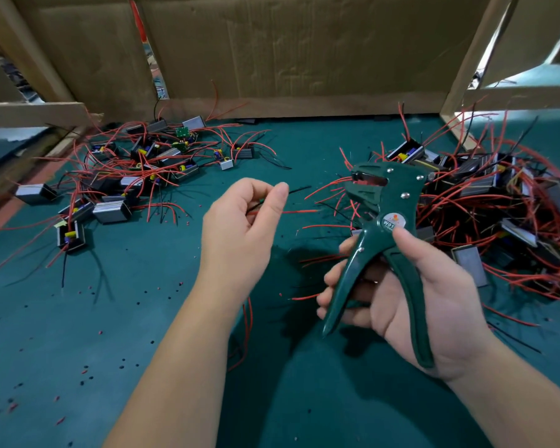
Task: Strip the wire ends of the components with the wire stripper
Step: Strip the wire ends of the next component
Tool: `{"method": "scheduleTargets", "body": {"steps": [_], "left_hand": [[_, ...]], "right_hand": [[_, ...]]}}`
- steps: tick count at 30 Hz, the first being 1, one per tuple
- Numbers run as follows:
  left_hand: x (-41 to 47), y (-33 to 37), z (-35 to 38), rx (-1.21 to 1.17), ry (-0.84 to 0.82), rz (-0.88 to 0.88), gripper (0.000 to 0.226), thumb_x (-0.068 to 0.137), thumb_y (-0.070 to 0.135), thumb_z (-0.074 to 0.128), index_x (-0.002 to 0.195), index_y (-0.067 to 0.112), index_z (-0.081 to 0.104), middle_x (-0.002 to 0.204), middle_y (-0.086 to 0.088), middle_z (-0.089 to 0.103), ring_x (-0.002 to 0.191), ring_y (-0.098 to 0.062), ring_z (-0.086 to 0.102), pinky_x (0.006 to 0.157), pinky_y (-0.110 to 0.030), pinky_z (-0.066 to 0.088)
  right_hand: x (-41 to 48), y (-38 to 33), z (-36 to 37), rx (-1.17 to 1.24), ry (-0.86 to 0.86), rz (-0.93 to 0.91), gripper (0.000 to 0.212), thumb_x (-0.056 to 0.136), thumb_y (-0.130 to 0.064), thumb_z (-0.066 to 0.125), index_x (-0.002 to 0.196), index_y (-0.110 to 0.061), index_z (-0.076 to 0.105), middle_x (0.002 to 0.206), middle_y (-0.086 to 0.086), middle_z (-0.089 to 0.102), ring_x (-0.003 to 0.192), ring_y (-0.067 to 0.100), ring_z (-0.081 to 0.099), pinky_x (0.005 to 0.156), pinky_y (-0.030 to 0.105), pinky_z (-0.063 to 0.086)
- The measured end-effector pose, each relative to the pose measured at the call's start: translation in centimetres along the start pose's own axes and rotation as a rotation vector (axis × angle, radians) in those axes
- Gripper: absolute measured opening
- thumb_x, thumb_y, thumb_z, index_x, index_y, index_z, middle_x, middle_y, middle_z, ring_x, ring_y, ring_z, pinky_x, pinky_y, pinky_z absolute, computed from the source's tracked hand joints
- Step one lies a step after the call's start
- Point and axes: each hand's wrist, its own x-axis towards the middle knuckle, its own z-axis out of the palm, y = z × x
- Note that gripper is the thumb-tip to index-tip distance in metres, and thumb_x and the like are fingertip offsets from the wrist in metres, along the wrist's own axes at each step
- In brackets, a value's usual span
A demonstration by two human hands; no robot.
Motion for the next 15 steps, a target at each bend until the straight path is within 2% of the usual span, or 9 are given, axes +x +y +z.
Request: {"method": "scheduleTargets", "body": {"steps": [3,6,8,10,15], "left_hand": [[0.36,0.00,-0.22,-0.078,0.056,-0.049,0.024,0.095,0.027,0.058,0.072,0.020,0.055,0.051,0.014,0.041,0.049,-0.003,0.031,0.047,-0.019,0.029],[0.39,0.03,-0.17,-0.125,0.065,-0.055,0.024,0.095,0.026,0.058,0.073,0.020,0.056,0.050,0.015,0.041,0.048,-0.005,0.030,0.045,-0.018,0.027],[0.32,0.06,-0.12,-0.122,0.057,-0.039,0.024,0.095,0.026,0.058,0.073,0.017,0.056,0.052,0.014,0.041,0.049,-0.005,0.031,0.046,-0.019,0.028],[0.27,0.11,-0.13,-0.110,0.047,-0.021,0.025,0.095,0.027,0.058,0.074,0.014,0.056,0.052,0.013,0.040,0.050,-0.006,0.031,0.046,-0.021,0.028],[0.20,0.33,-0.13,-0.095,0.024,0.001,0.024,0.095,0.026,0.059,0.073,0.016,0.056,0.052,0.016,0.043,0.048,-0.001,0.032,0.047,-0.014,0.029]], "right_hand": [[0.07,-0.34,-0.20,-0.002,0.009,0.088,0.051,0.075,-0.046,0.051,0.094,-0.001,0.064,0.082,0.029,0.061,0.068,0.042,0.064,0.066,0.053,0.055],[-0.19,-0.13,-0.13,-0.042,-0.097,0.189,0.054,0.068,-0.046,0.066,0.098,-0.002,0.067,0.083,0.029,0.062,0.071,0.042,0.064,0.069,0.053,0.055],[-0.34,0.25,0.03,-0.040,-0.198,0.199,0.059,0.063,-0.046,0.077,0.103,-0.004,0.068,0.086,0.028,0.063,0.075,0.042,0.064,0.074,0.054,0.054],[-0.40,0.42,0.08,-0.029,-0.257,0.191,0.060,0.062,-0.046,0.079,0.105,-0.006,0.068,0.088,0.027,0.063,0.078,0.042,0.065,0.076,0.054,0.053],[-0.53,0.63,0.20,-0.053,-0.261,0.171,0.056,0.063,-0.049,0.079,0.099,-0.008,0.068,0.085,0.025,0.064,0.075,0.041,0.066,0.073,0.050,0.054]]}}
